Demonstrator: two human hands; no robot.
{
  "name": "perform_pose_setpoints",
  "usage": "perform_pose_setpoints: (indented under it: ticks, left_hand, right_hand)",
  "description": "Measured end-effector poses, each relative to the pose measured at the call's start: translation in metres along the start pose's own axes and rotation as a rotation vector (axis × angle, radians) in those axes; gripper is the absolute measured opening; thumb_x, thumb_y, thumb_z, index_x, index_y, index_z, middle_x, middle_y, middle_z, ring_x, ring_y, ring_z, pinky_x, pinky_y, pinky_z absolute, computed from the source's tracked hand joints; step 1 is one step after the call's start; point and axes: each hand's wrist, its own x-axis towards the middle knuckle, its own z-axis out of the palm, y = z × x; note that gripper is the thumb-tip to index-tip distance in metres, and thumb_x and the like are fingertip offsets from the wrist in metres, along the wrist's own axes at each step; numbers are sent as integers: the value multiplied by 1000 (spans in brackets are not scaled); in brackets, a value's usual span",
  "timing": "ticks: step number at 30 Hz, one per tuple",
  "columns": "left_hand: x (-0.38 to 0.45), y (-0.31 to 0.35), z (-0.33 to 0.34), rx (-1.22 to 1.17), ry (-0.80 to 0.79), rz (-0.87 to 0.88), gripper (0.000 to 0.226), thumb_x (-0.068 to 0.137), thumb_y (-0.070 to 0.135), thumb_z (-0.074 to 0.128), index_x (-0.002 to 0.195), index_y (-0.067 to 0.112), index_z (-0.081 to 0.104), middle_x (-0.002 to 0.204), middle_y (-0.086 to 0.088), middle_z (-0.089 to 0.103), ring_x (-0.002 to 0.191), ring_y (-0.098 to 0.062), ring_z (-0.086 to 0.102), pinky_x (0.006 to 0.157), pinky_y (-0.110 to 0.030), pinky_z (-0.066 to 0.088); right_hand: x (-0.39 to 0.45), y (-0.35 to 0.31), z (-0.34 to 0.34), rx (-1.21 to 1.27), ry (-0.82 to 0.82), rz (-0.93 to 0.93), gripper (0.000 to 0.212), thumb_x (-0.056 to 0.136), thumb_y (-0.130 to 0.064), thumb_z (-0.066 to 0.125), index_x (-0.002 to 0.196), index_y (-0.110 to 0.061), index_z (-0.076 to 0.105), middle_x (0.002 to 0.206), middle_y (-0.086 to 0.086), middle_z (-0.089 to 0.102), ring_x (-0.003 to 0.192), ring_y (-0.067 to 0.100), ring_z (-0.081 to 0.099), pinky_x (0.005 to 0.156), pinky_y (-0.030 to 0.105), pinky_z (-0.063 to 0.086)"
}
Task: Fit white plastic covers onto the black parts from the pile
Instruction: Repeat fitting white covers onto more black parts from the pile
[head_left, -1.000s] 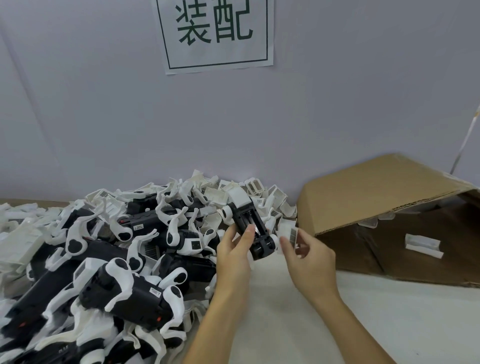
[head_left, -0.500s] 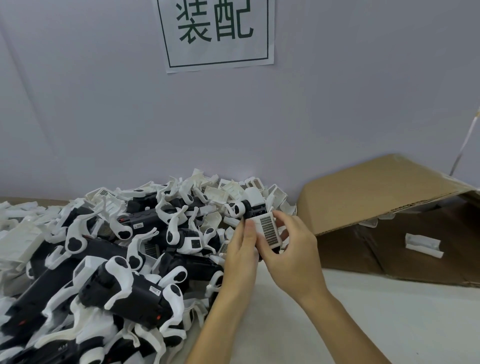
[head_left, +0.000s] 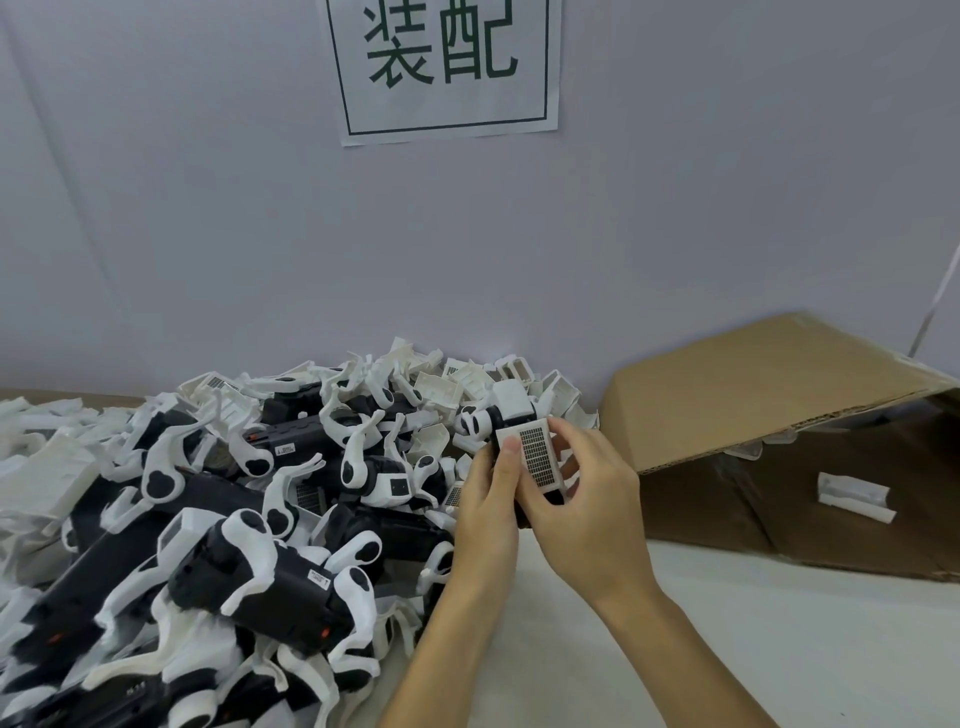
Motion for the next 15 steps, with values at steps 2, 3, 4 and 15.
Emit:
perform_pose_setpoints:
  ticks: [2,3,4,15]
  left_hand:
    - [0,0,1,-3,5,6,31,103,36,48,116,15,68,106,-6,75,100,-20,72,75,-22,57]
    - [0,-1,1,0,8,7,31,102,35,48,115,14,67,105,-7,76,99,-21,73,73,-21,57]
    - [0,-1,1,1,14,6,30,102,34,49,115,14,67,104,-7,76,98,-21,73,71,-21,56]
    - [-3,-1,2,24,-6,29,26,101,31,50,102,18,73,86,6,77,81,-11,74,63,-19,56]
  right_hand:
    - [0,1,0,-26,-14,7,46,87,-42,71,126,-18,63,107,-8,62,99,7,61,81,16,53]
    - [0,1,0,-37,-21,11,46,87,-43,72,126,-19,63,107,-9,62,100,7,61,82,19,54]
    - [0,1,-1,-42,-34,16,45,86,-43,72,124,-21,63,107,-10,61,100,7,61,82,24,55]
    - [11,6,-17,348,-360,368,49,92,-58,53,86,-15,78,84,6,76,83,20,72,77,42,57]
